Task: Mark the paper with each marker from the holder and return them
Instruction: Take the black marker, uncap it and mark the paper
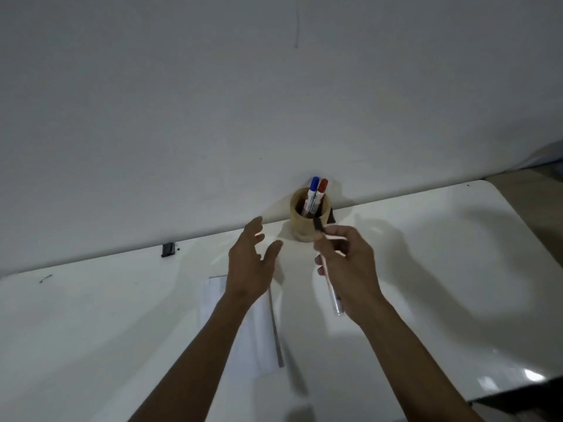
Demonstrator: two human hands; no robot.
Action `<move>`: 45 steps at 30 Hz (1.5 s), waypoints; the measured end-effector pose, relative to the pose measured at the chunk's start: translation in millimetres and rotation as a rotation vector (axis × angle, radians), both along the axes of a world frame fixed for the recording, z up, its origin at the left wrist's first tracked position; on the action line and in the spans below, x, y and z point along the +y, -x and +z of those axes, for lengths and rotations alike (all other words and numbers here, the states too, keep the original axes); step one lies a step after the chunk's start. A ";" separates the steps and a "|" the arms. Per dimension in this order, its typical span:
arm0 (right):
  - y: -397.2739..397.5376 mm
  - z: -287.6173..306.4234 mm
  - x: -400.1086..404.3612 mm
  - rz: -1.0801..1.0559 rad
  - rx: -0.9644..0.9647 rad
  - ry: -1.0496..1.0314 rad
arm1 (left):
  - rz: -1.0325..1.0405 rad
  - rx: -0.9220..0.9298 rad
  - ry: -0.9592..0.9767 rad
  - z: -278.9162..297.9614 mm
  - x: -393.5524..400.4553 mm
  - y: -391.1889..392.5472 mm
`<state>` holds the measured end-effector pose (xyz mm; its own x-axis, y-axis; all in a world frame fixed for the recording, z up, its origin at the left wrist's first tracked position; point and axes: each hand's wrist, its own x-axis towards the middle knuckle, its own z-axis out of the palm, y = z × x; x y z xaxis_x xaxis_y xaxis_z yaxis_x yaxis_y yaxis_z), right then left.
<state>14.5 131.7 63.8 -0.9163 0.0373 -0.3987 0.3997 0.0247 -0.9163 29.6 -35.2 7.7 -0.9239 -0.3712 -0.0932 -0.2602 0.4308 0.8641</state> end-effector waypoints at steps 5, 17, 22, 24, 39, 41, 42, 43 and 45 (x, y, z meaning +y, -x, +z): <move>-44.7 -1.8 -21.7 0.265 0.008 -0.116 | -0.043 0.064 0.072 25.4 -41.4 -61.2; -111.0 29.8 -65.8 0.771 0.080 -0.241 | -0.340 0.155 0.379 49.9 -105.9 -175.3; -124.5 37.9 -60.0 0.581 0.109 -0.053 | -0.180 0.153 0.198 47.3 -118.1 -207.8; -136.3 33.5 -67.4 0.413 0.051 0.200 | -0.099 0.130 0.073 50.9 -114.5 -215.8; -171.2 -3.9 -119.9 0.190 0.020 0.339 | -0.127 0.100 0.044 46.4 -123.0 -216.7; -155.9 -5.9 -118.5 0.111 0.017 0.392 | -0.080 0.017 0.005 45.0 -132.5 -210.0; -146.1 -5.6 -115.5 0.071 0.024 0.413 | -0.057 -0.028 0.000 43.7 -139.4 -206.4; -135.3 -5.2 -111.4 0.050 0.035 0.417 | -0.038 -0.067 0.012 41.0 -147.3 -202.0; -116.5 -5.1 -103.3 0.051 0.053 0.382 | 0.008 -0.117 0.090 33.0 -161.9 -188.2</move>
